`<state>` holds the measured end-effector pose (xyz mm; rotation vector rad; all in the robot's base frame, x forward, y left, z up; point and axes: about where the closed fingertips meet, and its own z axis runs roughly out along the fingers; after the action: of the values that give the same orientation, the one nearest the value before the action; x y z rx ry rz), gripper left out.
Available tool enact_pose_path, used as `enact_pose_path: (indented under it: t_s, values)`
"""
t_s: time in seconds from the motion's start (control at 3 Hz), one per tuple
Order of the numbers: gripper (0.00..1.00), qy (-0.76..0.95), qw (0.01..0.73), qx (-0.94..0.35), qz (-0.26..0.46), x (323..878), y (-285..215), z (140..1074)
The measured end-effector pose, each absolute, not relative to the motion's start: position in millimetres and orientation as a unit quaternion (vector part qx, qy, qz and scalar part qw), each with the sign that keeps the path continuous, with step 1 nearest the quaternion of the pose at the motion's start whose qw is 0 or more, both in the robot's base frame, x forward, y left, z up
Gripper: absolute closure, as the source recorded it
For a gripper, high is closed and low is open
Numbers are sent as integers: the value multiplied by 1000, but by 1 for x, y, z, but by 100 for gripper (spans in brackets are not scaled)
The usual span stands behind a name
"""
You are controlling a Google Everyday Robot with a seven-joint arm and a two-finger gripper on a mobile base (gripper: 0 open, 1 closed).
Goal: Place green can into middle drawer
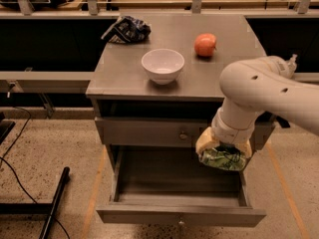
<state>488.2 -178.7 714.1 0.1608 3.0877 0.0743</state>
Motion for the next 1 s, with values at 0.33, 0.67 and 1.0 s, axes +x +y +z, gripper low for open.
enact_pose_path:
  t_s: [0.33, 0.67, 1.0]
  values:
    - [100, 997, 51, 53, 6, 467, -187, 661]
    - [100, 996, 72, 48, 13, 468, -184, 647]
    - [100, 996, 74, 49, 14, 469, -183, 649]
